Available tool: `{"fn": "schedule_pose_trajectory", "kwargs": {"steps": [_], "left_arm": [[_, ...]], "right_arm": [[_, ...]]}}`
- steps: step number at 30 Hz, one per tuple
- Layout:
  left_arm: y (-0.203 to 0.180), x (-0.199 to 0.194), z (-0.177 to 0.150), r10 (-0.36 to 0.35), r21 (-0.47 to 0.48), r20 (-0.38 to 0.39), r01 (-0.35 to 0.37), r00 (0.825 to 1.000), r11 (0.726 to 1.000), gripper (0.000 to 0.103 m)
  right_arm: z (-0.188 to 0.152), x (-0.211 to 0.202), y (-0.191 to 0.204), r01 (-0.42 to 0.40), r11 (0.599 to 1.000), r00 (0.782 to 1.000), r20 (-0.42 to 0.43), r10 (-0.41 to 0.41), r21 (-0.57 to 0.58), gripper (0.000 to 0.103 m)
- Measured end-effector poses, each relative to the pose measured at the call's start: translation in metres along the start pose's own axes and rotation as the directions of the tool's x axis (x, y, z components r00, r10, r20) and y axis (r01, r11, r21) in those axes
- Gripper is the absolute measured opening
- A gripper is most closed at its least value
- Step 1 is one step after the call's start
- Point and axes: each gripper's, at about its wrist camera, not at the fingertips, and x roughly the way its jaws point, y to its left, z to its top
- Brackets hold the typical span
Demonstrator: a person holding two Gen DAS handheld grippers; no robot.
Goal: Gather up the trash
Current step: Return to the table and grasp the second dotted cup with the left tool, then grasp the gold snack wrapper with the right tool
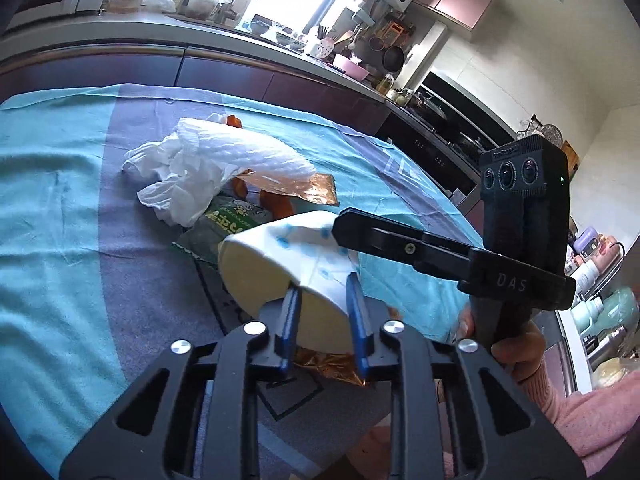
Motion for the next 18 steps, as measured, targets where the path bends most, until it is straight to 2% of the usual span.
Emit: {"fn": "schedule_pose_trajectory", "kwargs": {"steps": [3, 7, 10, 12, 18], "left_arm": [[0.009, -0.006, 0.001, -0.008, -0.024, 0.01, 0.008, 1.0, 1.0, 0.007], [0.019, -0.016, 0.001, -0.013, -0.043, 0.032, 0.015, 0.999, 0.999, 0.006], [0.023, -0.028, 0.002, -0.006, -0.044, 0.051, 0.008, 0.999, 0.999, 0.004], [0.025, -0.038, 0.001, 0.004, -0.047, 0.064, -0.001, 0.998, 0.999, 0.004], [0.038, -0.072, -0.002, 0.059, -0.063, 0.116, -0.052, 0.991, 0.997, 0.004]], "right_arm": [[0.004, -0.006, 0.003, 0.007, 1.0, 1.0, 0.018, -0.007, -0.022, 0.048], [0.012, -0.015, -0.001, 0.019, 1.0, 0.998, 0.059, -0.018, -0.02, 0.048], [0.014, -0.017, -0.012, 0.068, 0.998, 0.995, 0.068, -0.068, 0.004, 0.048], [0.011, -0.017, -0.019, 0.066, 0.998, 0.996, 0.051, -0.067, 0.023, 0.048], [-0.018, -0.003, -0.02, 0.042, 0.999, 0.996, -0.083, -0.041, 0.013, 0.048]]}}
